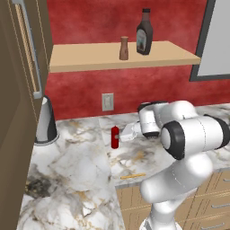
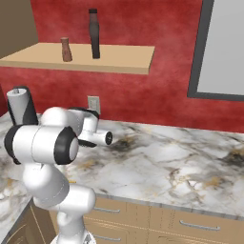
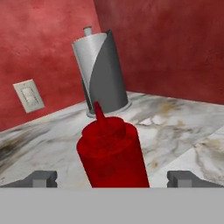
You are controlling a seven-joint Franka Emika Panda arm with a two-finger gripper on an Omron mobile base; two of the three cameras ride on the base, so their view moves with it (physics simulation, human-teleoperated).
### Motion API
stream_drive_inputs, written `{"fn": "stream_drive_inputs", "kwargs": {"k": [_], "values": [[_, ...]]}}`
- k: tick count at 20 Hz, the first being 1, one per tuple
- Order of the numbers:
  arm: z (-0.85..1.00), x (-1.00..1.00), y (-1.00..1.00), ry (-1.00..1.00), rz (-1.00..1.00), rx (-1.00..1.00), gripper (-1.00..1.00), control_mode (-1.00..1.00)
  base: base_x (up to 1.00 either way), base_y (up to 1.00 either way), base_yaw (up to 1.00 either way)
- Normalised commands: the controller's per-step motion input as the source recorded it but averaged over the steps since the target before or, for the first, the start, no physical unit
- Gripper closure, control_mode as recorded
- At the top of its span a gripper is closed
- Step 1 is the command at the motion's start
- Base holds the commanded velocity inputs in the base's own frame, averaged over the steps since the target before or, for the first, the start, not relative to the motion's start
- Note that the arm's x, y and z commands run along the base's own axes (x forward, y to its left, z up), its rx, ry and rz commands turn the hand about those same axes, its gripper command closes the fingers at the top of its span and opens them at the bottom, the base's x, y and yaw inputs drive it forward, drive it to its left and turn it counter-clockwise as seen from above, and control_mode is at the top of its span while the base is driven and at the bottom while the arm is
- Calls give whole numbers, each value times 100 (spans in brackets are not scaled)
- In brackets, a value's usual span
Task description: There are various items on the counter. Only move the condiments/shakers into the cabinet.
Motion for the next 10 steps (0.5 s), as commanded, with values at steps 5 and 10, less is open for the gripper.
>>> {"fn": "stream_drive_inputs", "kwargs": {"k": [5,10], "values": [[-11,19,4,0,-3,0,-100,-100,0,0,0],[-12,20,15,0,-3,0,-100,-100,0,0,0]]}}
